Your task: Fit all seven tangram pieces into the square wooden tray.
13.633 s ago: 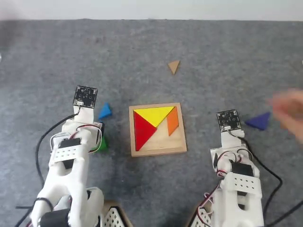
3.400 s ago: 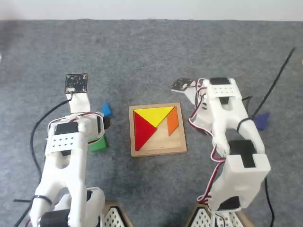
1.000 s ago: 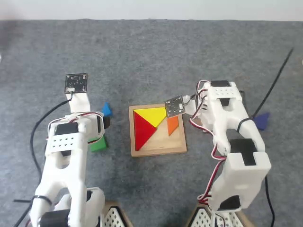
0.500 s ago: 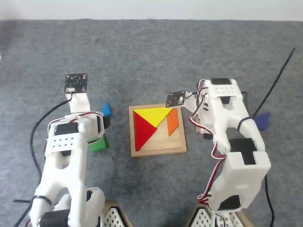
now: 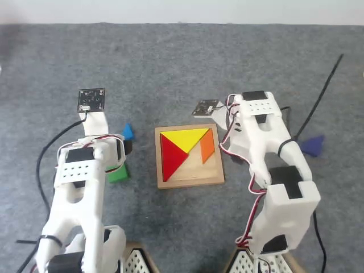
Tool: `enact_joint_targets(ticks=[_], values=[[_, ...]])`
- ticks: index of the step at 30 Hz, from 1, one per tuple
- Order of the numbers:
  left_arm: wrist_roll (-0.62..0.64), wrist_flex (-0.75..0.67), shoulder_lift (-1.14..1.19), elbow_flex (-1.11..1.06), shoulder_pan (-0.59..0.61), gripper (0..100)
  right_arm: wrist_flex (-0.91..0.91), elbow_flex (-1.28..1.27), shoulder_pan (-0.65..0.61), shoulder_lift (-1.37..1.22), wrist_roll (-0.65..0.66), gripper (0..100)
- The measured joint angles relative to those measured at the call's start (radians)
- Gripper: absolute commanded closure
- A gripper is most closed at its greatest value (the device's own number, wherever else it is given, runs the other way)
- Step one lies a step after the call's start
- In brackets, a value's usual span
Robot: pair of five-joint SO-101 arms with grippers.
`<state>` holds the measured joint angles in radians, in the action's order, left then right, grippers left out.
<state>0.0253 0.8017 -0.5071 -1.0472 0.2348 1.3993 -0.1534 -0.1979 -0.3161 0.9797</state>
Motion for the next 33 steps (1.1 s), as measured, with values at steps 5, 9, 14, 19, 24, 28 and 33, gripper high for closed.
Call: enact_joint_targets(ticks=[5, 9, 14, 19, 24, 28, 33], values=[[0.000, 0.000, 0.000, 0.000, 0.000, 75, -0.074, -0.025, -0.008, -0.034, -0.049, 68.4], [0.000, 0.000, 0.000, 0.000, 0.000, 75, -0.144, -0.034, -0.008, -0.049, -0.126, 68.5], [0.000, 0.000, 0.000, 0.000, 0.000, 75, -0.150, -0.034, -0.008, -0.049, -0.152, 74.4], [0.000, 0.000, 0.000, 0.000, 0.000, 75, -0.161, -0.028, 0.003, -0.049, -0.155, 87.5], [0.000, 0.000, 0.000, 0.000, 0.000, 75, -0.133, -0.020, 0.003, -0.048, -0.161, 88.7], [0.000, 0.000, 0.000, 0.000, 0.000, 75, -0.133, -0.021, 0.003, -0.048, -0.235, 88.7], [0.000, 0.000, 0.000, 0.000, 0.000, 75, -0.123, -0.006, 0.003, -0.043, -0.358, 88.7]])
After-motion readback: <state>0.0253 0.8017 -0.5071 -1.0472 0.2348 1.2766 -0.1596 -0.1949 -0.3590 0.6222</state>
